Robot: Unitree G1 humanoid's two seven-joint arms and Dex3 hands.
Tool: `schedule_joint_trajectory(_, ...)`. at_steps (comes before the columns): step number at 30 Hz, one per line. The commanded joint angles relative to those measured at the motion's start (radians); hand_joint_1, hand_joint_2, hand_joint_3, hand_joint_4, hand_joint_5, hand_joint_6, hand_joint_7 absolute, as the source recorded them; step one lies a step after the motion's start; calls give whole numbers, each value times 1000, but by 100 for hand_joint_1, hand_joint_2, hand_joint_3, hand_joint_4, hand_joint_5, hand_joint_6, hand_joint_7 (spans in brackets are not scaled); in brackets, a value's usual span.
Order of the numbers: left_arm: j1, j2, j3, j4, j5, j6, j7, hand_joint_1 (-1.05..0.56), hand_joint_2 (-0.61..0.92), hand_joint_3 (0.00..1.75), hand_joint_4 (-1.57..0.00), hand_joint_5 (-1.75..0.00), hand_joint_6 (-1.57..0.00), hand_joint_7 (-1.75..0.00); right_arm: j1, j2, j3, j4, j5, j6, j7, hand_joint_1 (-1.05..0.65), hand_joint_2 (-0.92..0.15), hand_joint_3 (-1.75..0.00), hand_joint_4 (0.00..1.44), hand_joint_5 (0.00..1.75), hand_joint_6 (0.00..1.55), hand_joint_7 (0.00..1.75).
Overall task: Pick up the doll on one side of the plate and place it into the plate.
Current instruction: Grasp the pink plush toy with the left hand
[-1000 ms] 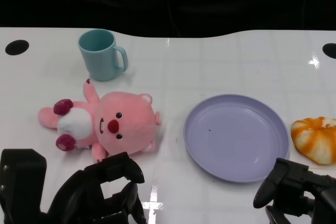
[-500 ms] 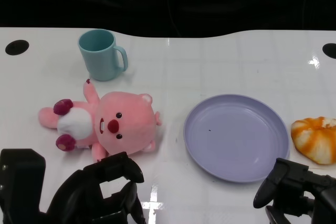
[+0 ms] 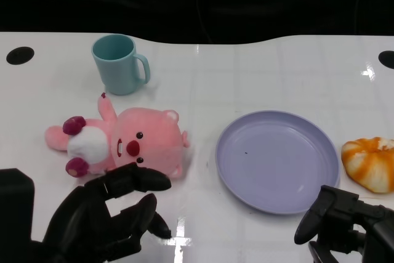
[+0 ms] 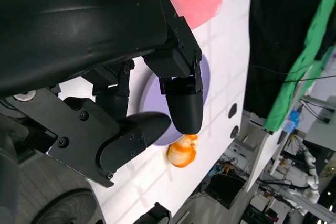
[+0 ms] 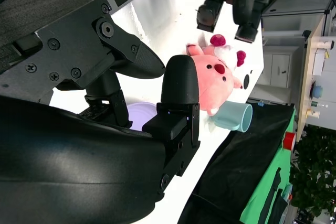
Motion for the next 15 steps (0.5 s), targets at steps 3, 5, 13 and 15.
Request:
schedule_joint_trajectory(3,-11,36,2,-72,76,-71,12,-33,85,39,-54,-113,-58,-60,0,-6,1,-12,-1,2,-9,-18,-55,-115,64,175,51,150)
schedule_joint_trajectory(5,-16,54,-5,-79,117,-111,-1,-34,91,28,-50,-110,-56,-54,-1,-5,1,-9,1,1,-8,-17,-55,-115,64,175,51,150)
schedule_joint_trajectory(13,-59,169,-29,-51,334,-335,-60,-49,92,15,-26,-90,-42,-32,-2,-7,-8,-4,4,-3,-6,-19,-55,-114,64,175,51,150)
schedule_joint_trajectory(15,-76,194,-27,-50,372,-351,-64,-52,92,14,-24,-85,-42,-27,-2,-7,-11,-2,10,-4,-3,-18,-56,-114,63,175,51,150)
